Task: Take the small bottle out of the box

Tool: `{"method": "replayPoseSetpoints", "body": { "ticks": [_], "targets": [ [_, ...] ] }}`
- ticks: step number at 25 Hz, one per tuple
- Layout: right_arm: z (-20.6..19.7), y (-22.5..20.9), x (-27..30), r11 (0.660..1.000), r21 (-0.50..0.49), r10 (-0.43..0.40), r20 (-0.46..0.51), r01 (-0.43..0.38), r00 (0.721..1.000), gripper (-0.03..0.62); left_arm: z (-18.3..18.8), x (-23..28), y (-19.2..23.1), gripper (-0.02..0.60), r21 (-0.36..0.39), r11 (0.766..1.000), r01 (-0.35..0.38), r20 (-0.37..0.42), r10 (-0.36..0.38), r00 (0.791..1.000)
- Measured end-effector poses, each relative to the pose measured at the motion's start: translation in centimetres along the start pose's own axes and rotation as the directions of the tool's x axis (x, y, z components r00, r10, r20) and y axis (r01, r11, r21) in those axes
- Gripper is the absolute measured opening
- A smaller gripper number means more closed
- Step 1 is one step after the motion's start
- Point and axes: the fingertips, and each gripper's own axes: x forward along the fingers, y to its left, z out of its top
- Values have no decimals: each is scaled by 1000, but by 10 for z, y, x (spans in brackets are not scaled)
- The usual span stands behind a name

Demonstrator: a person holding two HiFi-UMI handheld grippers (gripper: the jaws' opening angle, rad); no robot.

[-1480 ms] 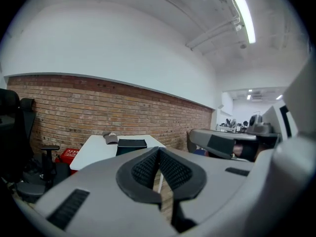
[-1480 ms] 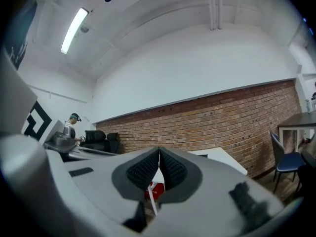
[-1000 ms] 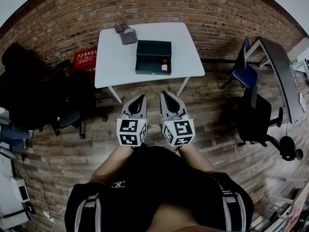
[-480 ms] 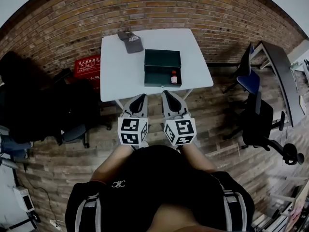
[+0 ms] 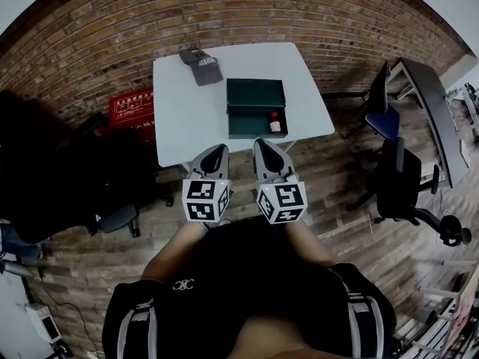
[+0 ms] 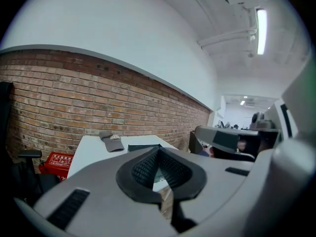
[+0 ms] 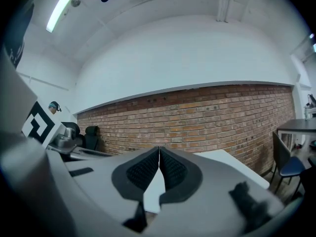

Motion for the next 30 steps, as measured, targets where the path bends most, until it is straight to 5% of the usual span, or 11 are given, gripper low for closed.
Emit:
{"method": "replayPoseSetpoints", "body": {
  "ticks": [9, 30],
  "targets": [
    [-15, -43, -2, 995, 42, -84, -39, 85, 996, 31, -12, 35, -22, 12, 8, 996, 85, -69, -85, 994],
    [-41, -184, 62, 991, 39, -119, -124, 125, 985, 31, -35, 197, -46, 13, -84, 994, 77, -257, -96, 962]
  ]
}}
